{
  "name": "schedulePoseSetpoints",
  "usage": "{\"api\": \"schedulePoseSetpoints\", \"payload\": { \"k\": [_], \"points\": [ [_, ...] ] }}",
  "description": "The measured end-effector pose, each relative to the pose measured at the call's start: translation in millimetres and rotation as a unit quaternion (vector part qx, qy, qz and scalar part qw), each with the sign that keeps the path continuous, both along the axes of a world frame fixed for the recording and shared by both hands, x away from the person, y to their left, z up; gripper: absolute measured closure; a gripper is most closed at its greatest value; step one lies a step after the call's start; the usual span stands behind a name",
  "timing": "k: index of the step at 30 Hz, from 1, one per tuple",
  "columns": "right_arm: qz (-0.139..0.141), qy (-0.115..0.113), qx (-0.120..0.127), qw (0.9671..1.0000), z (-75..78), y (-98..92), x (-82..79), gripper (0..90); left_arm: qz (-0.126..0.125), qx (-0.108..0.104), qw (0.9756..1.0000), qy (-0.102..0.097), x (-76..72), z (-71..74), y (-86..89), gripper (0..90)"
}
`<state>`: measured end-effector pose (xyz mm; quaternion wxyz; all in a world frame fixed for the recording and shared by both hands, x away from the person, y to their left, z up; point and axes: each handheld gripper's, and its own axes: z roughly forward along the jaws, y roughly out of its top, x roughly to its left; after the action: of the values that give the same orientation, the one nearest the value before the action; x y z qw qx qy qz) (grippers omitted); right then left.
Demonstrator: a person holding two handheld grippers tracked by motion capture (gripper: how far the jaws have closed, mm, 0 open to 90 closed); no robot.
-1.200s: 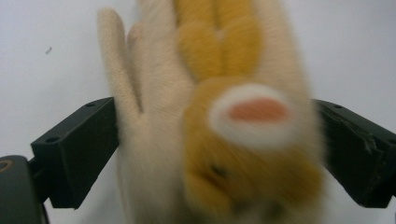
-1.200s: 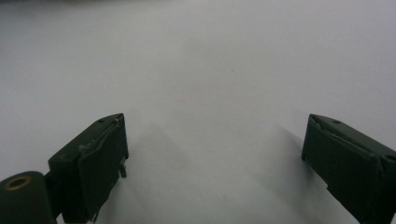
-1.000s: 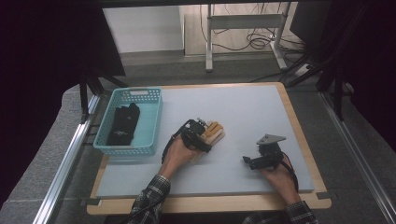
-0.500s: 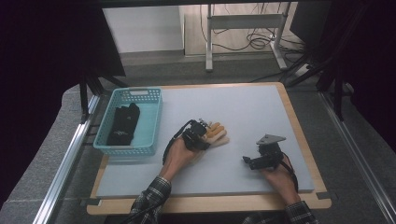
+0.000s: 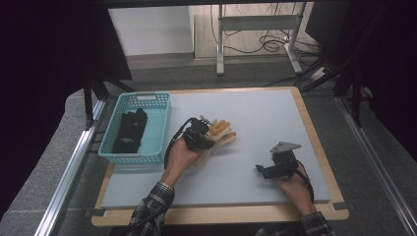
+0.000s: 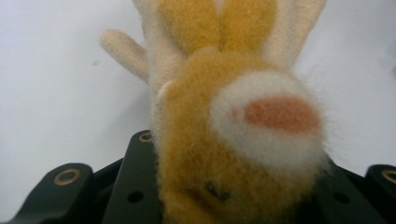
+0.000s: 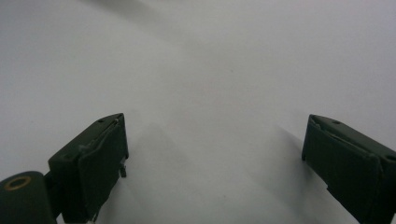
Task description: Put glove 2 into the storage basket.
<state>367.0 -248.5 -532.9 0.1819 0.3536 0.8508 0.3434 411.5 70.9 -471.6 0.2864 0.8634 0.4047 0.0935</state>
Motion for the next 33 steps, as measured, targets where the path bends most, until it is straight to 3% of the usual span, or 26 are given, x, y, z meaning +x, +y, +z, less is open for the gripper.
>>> {"api": "schedulePoseSetpoints", "payload": {
  "k": [11, 20, 24, 27, 30, 33],
  "points": [
    [0.0, -0.001, -0.001, 1.0, 0.0, 0.0, -0.2, 6.7, 0.042, 0.003, 0.9987, -0.028, 3.8, 46.8, 36.5, 65.3],
    [-0.001, 0.0, 0.0, 1.0, 0.1, 0.0, -0.1, 6.7, 0.1, 0.005, 0.9938, -0.048, 4.8, 77.9, 83.2, 64.8],
    [-0.001, 0.001, 0.001, 1.0, 0.0, -0.1, 0.0, 6.7, 0.139, -0.002, 0.989, -0.049, 5.7, 85.0, 109.0, 64.7],
    [-0.001, 0.001, 0.0, 1.0, 0.0, -0.1, 0.0, 6.7, 0.175, -0.004, 0.9836, -0.045, 7.8, 85.7, 129.6, 64.6],
    [-0.001, 0.002, 0.001, 1.0, 0.0, -0.2, 0.3, 6.7, 0.211, -0.001, 0.9769, -0.035, 10.5, 81.8, 149.1, 64.3],
    [0.0, 0.002, 0.001, 1.0, 0.0, -0.3, 0.3, 6.7, 0.249, 0.002, 0.9681, -0.029, 14.2, 73.5, 166.9, 64.0]
  ]
}}
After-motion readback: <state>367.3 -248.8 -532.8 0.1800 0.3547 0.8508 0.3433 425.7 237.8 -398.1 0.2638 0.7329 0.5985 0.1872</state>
